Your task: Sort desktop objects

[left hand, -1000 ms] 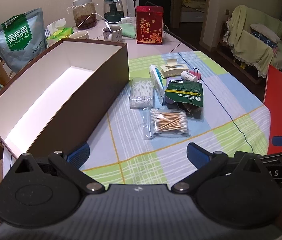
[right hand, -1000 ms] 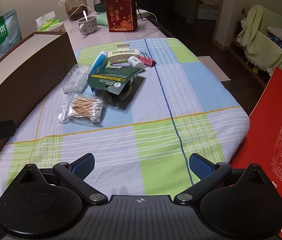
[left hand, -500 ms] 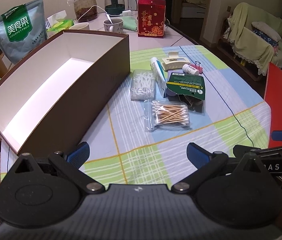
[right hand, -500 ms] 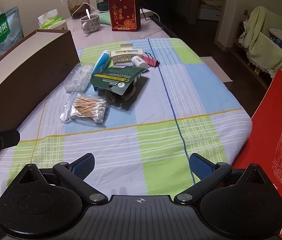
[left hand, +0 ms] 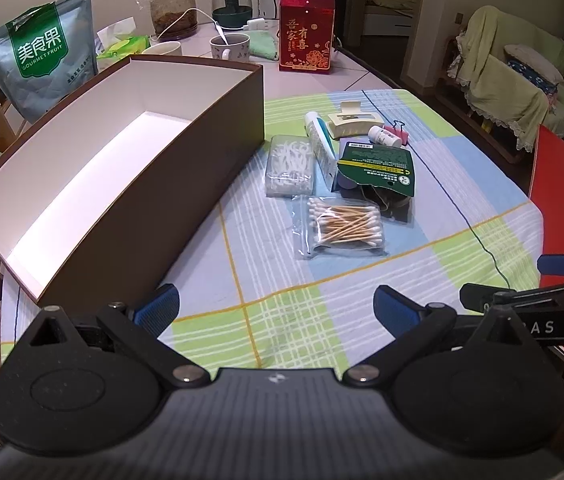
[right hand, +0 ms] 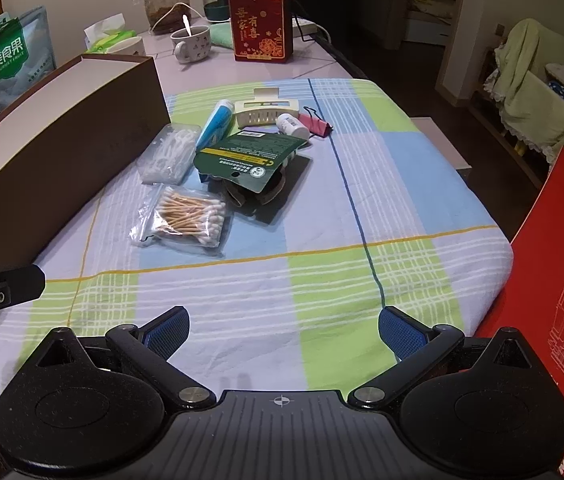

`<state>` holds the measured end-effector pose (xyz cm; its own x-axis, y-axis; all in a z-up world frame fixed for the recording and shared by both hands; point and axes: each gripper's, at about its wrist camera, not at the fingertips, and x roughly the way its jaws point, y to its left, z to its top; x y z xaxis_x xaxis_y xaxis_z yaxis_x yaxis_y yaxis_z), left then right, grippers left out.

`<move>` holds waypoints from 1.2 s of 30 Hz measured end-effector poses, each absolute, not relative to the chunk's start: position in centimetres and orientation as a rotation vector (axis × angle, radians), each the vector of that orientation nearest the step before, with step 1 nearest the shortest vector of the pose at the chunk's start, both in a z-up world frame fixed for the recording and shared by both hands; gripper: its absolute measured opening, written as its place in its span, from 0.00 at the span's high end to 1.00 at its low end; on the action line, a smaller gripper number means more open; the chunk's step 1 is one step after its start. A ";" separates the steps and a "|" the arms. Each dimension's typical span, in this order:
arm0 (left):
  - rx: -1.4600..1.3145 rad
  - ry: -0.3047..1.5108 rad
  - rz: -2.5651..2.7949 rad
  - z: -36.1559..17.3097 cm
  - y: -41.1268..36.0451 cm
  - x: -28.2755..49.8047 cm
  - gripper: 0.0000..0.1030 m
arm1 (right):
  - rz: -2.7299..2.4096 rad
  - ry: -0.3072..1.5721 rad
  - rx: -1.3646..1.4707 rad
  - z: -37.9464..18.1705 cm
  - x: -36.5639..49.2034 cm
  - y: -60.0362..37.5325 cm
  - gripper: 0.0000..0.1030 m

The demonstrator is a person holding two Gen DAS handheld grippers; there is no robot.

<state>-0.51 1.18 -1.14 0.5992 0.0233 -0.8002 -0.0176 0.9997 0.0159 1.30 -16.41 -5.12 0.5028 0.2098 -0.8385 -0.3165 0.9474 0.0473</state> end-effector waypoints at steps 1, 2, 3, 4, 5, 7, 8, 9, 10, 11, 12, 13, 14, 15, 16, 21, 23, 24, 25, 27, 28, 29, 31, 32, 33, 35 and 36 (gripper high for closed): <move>0.006 0.928 0.024 -1.2 1.2 -0.5 0.01 | 0.319 0.995 -0.116 -5.1 1.3 -16.4 0.00; 0.006 0.928 0.025 -1.2 1.3 -0.5 0.01 | 0.321 0.995 -0.114 -5.1 1.4 -16.4 0.00; 0.006 0.928 0.026 -1.2 1.3 -0.5 0.01 | 0.322 0.996 -0.112 -5.1 1.4 -16.4 0.00; 0.005 0.928 0.026 -1.3 1.4 -0.5 0.01 | 0.324 0.997 -0.109 -5.2 1.4 -16.3 0.00; 0.005 0.928 0.027 -1.3 1.4 -0.4 0.01 | 0.325 0.997 -0.106 -5.2 1.5 -16.3 0.00; 0.005 0.929 0.028 -1.3 1.5 -0.4 0.01 | 0.326 0.997 -0.105 -5.2 1.5 -16.2 0.00; 0.006 0.929 0.029 -1.4 1.6 -0.4 0.01 | 0.327 0.997 -0.105 -5.2 1.6 -16.2 0.00; 0.005 0.929 0.029 -1.3 1.6 -0.3 0.01 | 0.328 0.997 -0.105 -5.3 1.6 -16.2 0.00; 0.004 0.928 0.029 -1.3 1.7 -0.3 0.01 | 0.329 0.996 -0.105 -5.3 1.6 -16.1 0.00; 0.004 0.927 0.029 -1.3 1.7 -0.3 0.01 | 0.330 0.996 -0.105 -5.3 1.7 -16.1 0.00; 0.005 0.926 0.029 -1.3 1.7 -0.3 0.01 | 0.330 0.995 -0.106 -5.3 1.7 -16.0 0.00; 0.004 0.926 0.029 -1.3 1.7 -0.3 0.01 | 0.332 0.994 -0.108 -5.3 1.7 -16.1 0.00; 0.003 0.926 0.030 -1.3 1.7 -0.3 0.01 | 0.333 0.994 -0.109 -5.3 1.7 -16.0 0.00; 0.002 0.927 0.030 -1.3 1.7 -0.3 0.01 | 0.334 0.993 -0.110 -5.3 1.8 -16.0 0.00; 0.002 0.927 0.030 -1.3 1.7 -0.2 0.01 | 0.335 0.993 -0.111 -5.3 1.8 -16.0 0.00; 0.000 0.928 0.035 -1.4 1.7 -0.2 0.01 | 0.342 0.991 -0.114 -5.3 1.9 -16.1 0.00; -0.001 0.928 0.037 -1.4 1.7 -0.2 0.01 | 0.344 0.990 -0.116 -5.3 2.0 -16.1 0.00; -0.001 0.928 0.038 -1.4 1.7 -0.2 0.01 | 0.346 0.989 -0.116 -5.3 2.0 -16.2 0.00; -0.001 0.928 0.039 -1.4 1.6 -0.2 0.01 | 0.347 0.989 -0.115 -5.3 2.0 -16.2 0.00; -0.002 0.928 0.040 -1.4 1.5 -0.2 0.01 | 0.348 0.987 -0.115 -5.3 2.1 -16.3 0.00; -0.002 0.928 0.041 -1.4 1.5 -0.1 0.01 | 0.349 0.986 -0.115 -5.3 2.1 -16.4 0.00; -0.002 0.928 0.041 -1.4 1.4 -0.1 0.01 | 0.349 0.985 -0.114 -5.3 2.2 -16.5 0.00; -0.002 0.929 0.041 -1.4 1.3 -0.1 0.01 | 0.350 0.985 -0.114 -5.2 2.2 -16.6 0.00; -0.002 0.929 0.041 -1.4 1.2 0.0 0.01 | 0.350 0.985 -0.113 -5.2 2.3 -16.7 0.00; -0.002 0.929 0.041 -1.4 1.2 0.0 0.01 | 0.350 0.984 -0.113 -5.2 2.3 -16.8 0.00; -0.002 0.928 0.042 -1.4 1.0 0.0 0.01 | 0.351 0.982 -0.112 -5.2 2.4 -17.0 0.00; -0.003 0.927 0.042 -1.4 0.9 0.1 0.01 | 0.352 0.981 -0.112 -5.2 2.4 -17.1 0.00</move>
<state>0.06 0.94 -1.42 0.5994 0.0353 -0.7997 -0.0378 0.9992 0.0158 2.45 -17.08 -5.18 0.5050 0.2408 -0.8288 -0.3406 0.9380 0.0650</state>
